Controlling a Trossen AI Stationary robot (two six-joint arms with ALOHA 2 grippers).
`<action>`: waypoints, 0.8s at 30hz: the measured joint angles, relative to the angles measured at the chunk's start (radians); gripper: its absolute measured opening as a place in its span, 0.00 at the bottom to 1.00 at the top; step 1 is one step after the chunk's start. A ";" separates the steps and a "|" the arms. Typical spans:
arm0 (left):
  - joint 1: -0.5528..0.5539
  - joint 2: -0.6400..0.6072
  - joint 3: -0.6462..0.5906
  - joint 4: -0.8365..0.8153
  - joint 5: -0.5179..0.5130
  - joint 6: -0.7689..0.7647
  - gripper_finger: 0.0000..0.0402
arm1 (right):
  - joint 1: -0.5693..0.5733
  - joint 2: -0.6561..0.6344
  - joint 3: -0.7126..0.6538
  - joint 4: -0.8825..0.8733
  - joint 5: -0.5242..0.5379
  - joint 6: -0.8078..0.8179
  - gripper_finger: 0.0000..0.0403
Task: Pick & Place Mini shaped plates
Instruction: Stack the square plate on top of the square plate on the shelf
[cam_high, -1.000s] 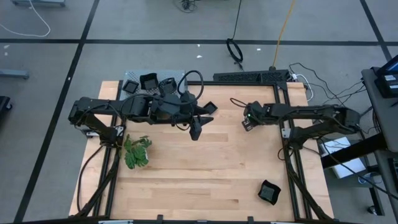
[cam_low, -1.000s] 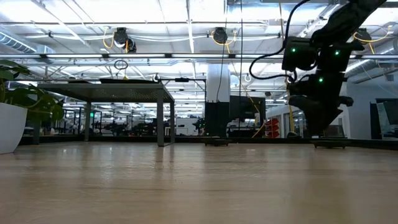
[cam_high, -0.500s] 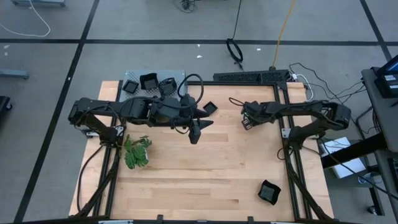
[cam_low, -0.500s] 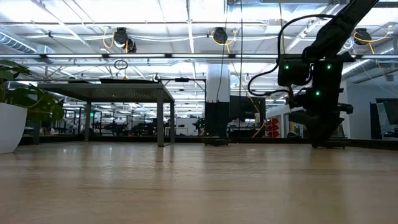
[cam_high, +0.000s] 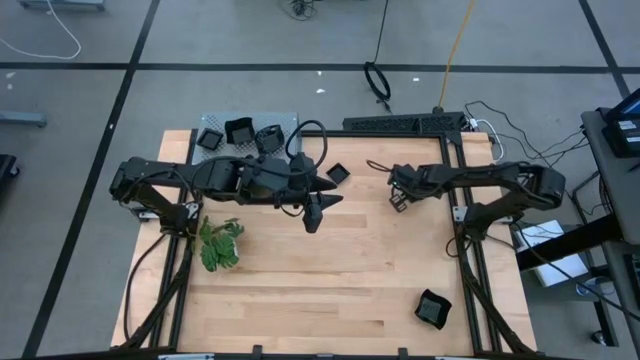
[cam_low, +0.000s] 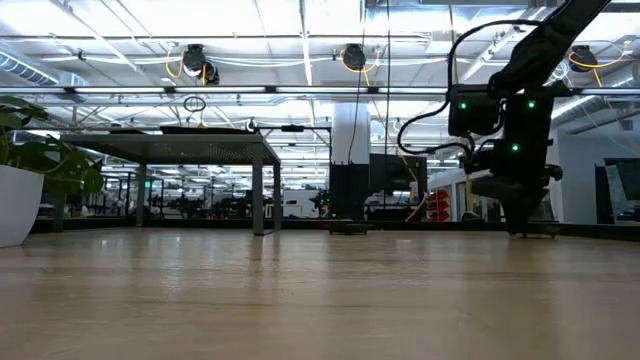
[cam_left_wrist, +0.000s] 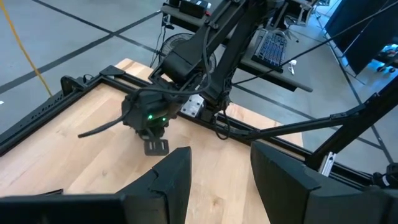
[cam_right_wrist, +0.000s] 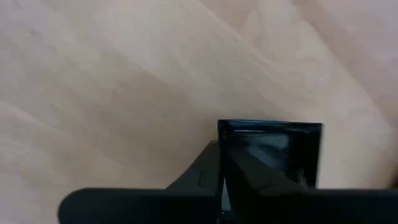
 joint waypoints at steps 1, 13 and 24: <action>0.000 0.000 0.000 0.000 0.000 0.000 0.42 | 0.004 -0.009 0.000 -0.001 0.001 -0.011 0.01; 0.001 0.000 0.000 0.000 0.000 -0.001 0.42 | 0.218 -0.158 -0.001 0.371 -0.258 -0.353 0.00; 0.001 0.000 0.000 0.001 0.000 -0.036 0.42 | 0.394 0.181 0.019 1.111 -0.455 -0.360 0.00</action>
